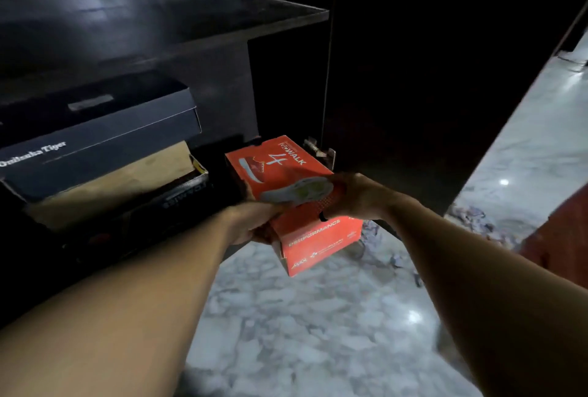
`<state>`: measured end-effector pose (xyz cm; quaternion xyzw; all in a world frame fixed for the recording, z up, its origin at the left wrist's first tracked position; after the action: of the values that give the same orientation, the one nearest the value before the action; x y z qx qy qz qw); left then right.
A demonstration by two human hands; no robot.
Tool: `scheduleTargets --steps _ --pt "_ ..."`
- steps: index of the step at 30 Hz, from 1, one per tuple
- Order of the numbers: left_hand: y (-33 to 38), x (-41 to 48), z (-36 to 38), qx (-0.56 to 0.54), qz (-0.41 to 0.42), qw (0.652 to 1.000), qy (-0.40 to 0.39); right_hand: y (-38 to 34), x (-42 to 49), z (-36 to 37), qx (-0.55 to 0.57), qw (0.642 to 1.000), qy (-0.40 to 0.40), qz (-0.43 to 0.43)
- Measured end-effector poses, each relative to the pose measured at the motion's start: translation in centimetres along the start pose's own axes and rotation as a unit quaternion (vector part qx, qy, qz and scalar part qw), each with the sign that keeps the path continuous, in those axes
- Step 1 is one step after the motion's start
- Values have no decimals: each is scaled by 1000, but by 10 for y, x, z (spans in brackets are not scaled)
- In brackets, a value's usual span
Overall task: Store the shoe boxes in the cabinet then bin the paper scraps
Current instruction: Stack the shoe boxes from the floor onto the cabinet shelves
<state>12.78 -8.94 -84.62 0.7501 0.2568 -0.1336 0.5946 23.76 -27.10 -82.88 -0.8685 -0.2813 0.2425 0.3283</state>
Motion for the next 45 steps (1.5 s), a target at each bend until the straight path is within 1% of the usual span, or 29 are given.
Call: scheduleTargets --steps 2,5,7,9,11,13,14,16,19,21,23,26,29,31,35,39,42,45 --pt "-10 23 -2 -12 -17 1000 5 14 24 10 14 1000 -9 8" --pt "-22 52 -5 -18 -30 999 34 31 54 21 18 1000 -4 6" --pt "-25 69 -7 -35 -18 998 57 41 70 24 28 999 12 -7" --pt "-26 84 -8 -58 25 994 93 46 83 29 26 999 38 -1" --pt "-25 96 -8 -59 95 984 135 50 95 34 9 996 89 17" --pt "-29 107 -6 -49 168 974 146 57 107 38 -5 991 126 34" --pt "-34 112 -5 -35 193 969 151 58 109 39 -9 989 144 40" --pt "-47 117 -2 49 209 959 188 57 107 42 -19 980 194 42" --pt "-63 119 4 194 232 920 248 61 101 53 -28 963 266 44" --pt "-67 120 5 232 251 901 267 66 102 61 -15 957 284 56" --pt "-65 124 2 240 255 899 262 68 107 66 41 957 280 66" --pt "-53 133 -6 229 240 913 238 66 120 70 133 950 272 72" --pt "-43 144 -20 235 227 919 221 58 133 72 179 943 274 65" --pt "-40 155 -33 242 205 921 226 53 143 73 201 941 266 61" --pt "-30 173 -54 242 155 932 222 47 164 77 233 946 221 50" --pt "-27 176 -62 253 136 939 188 48 173 77 243 945 205 72" --pt "-26 175 -61 254 132 940 183 49 171 73 219 952 202 74" --pt "-20 174 -57 277 119 936 184 47 167 68 192 960 192 69"
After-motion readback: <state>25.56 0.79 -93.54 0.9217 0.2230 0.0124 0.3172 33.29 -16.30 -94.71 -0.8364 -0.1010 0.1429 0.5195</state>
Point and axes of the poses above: each hand's wrist, its own x-axis towards the middle knuckle, its own z-axis out of the palm, y = z × x, the point moved 1 cm from there along x, towards the middle knuckle, and after that the axes turned 4 degrees about x, right-handed, at the moved point
